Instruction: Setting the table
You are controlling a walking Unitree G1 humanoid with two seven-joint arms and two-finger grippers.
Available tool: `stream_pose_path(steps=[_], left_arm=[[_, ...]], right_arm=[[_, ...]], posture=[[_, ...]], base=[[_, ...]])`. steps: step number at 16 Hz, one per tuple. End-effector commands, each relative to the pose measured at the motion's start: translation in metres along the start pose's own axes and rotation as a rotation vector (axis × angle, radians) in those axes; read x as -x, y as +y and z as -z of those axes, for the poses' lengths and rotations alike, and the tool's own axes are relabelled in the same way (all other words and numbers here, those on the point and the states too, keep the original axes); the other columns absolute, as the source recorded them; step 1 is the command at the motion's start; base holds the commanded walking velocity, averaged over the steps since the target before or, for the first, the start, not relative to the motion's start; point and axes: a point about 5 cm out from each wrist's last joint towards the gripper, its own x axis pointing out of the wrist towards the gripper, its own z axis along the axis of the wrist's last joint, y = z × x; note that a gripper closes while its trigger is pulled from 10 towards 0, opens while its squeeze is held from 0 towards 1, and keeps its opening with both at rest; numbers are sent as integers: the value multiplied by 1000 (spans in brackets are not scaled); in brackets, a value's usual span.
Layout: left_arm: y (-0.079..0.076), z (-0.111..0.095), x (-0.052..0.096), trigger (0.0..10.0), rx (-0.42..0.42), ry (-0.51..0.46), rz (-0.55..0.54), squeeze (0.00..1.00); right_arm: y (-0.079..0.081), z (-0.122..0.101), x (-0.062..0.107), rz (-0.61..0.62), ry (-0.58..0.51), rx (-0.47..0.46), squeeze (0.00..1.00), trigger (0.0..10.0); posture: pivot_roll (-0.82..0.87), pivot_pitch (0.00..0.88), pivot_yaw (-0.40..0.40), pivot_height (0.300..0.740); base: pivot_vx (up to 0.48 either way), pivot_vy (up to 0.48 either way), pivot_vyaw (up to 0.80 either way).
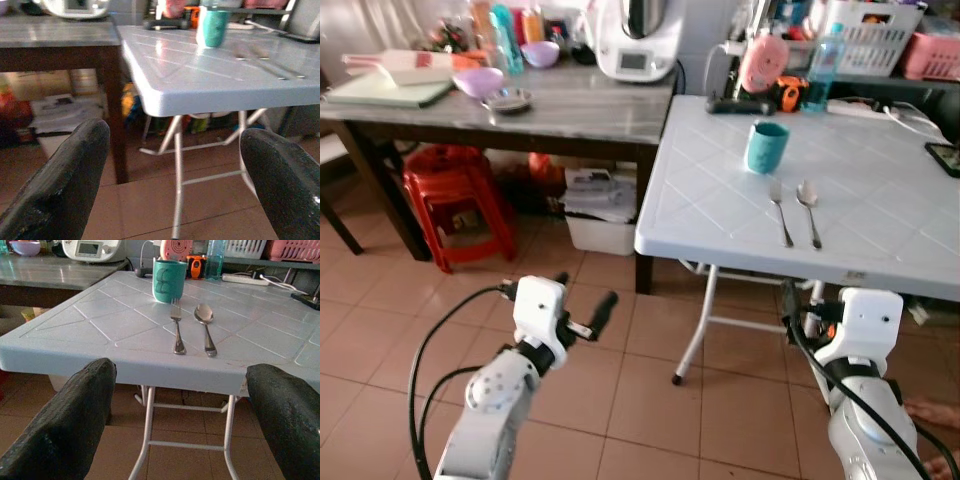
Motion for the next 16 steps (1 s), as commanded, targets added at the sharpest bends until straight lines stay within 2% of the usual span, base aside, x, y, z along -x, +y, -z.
stream_pose_path(steps=[1, 10, 13, 16], left_arm=[[-7, -6, -2, 10000, -1, -28, 51, 0], [-10, -5, 0, 10000, 13, -31, 88, 0], [-11, -4, 0, 10000, 17, -28, 89, 0], [-11, -4, 0, 10000, 18, -25, 94, 0]], right_arm=[[-5, -2, -1, 14, -9, 7, 0, 10000], [-4, -1, -1, 9, -4, 8, 0, 10000], [-4, -1, -2, 8, -5, 7, 0, 10000], [-4, -1, -1, 7, -4, 8, 0, 10000]], posture=[[-57, 21, 20, 740], [-53, 17, 18, 740], [-54, 16, 18, 740], [-56, 15, 20, 740]], base=[[0, 0, 0], [433, 0, 0], [480, 0, -744], [431, 0, 0]])
